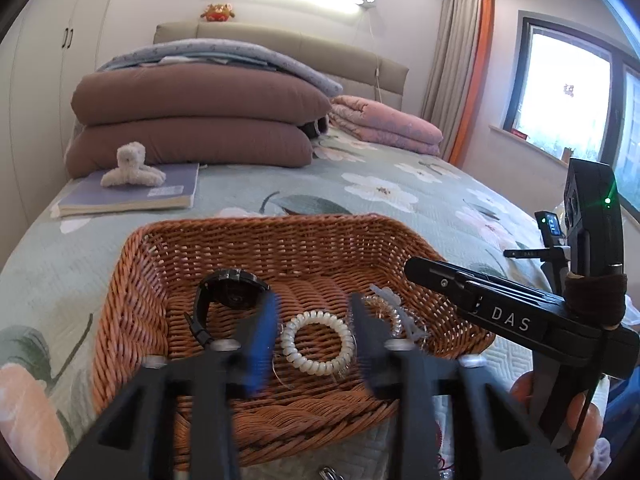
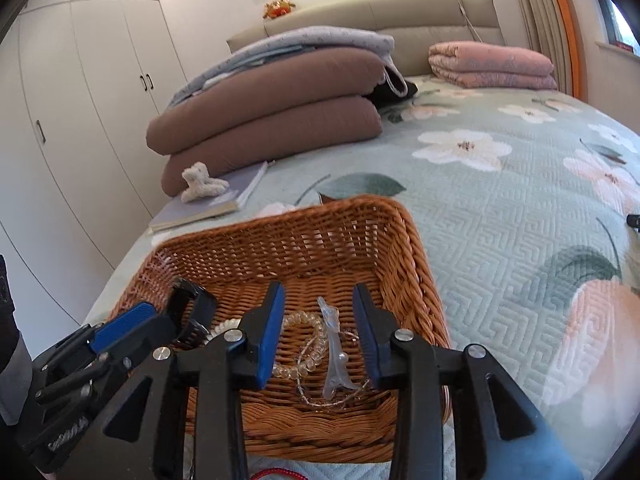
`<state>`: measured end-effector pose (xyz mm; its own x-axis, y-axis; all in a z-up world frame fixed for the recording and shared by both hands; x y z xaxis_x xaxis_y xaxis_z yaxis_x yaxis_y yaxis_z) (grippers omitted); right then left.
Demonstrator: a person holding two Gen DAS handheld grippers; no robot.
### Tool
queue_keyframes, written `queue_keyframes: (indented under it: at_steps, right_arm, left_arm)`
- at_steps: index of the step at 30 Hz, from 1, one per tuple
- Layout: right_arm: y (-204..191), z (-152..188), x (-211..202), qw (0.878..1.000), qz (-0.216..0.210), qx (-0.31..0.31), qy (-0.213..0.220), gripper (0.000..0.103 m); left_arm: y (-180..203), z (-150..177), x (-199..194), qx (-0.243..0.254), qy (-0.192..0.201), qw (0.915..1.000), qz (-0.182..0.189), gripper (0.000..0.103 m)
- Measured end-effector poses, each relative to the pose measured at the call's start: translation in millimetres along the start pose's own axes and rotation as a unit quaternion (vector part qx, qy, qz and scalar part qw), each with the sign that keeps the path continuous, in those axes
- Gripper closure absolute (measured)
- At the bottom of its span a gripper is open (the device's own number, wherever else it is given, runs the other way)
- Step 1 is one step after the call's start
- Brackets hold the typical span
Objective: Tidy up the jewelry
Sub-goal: 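Open both grippers to release the bangle and clip into the basket, then move both grippers back toward the remaining jewelry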
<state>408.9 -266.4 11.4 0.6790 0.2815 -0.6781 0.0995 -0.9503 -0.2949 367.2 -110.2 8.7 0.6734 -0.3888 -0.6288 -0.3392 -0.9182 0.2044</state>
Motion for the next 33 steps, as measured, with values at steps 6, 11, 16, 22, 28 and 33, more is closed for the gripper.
queue_keyframes:
  at_steps: [6, 11, 16, 22, 28, 33]
  right_arm:
    - [-2, -4, -14, 1.000, -0.003, -0.003, 0.031, 0.065]
    - [-7, -4, -39, 0.997, 0.011, -0.019, 0.078, 0.065]
    - [-22, 5, -88, 0.990, 0.002, -0.036, 0.133, 0.033]
    - [-40, 44, -141, 0.987, 0.000, -0.051, 0.151, 0.017]
    - [-48, 108, -158, 0.989, 0.035, -0.081, 0.121, 0.017]
    - [-47, 143, -158, 0.990, 0.046, -0.091, 0.095, 0.017]
  left_arm:
    - [4, -6, -22, 0.001, 0.039, 0.9992, 0.010, 0.031]
    - [2, -10, -50, -0.003, 0.078, 0.9969, 0.013, 0.027]
    - [-6, -10, -117, -0.035, 0.146, 0.9878, 0.041, 0.017]
    - [-30, 37, -186, -0.045, 0.172, 0.9839, -0.023, 0.006]
    - [-58, 101, -213, -0.072, 0.150, 0.9819, -0.090, 0.006]
    - [-66, 139, -212, -0.085, 0.116, 0.9847, -0.098, 0.006]
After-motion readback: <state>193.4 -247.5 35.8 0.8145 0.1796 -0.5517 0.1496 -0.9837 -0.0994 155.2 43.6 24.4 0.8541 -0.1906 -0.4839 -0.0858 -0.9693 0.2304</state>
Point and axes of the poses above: each gripper's, at about its wrist camera, not at the fingertips, and x roughly the way its jaws point, y to its right, z to its underside, the point moved 7 cm from there along x, roughly the way its jaws point, and after that the axes turned 8 degrees about -y, right-handed, at the moved point
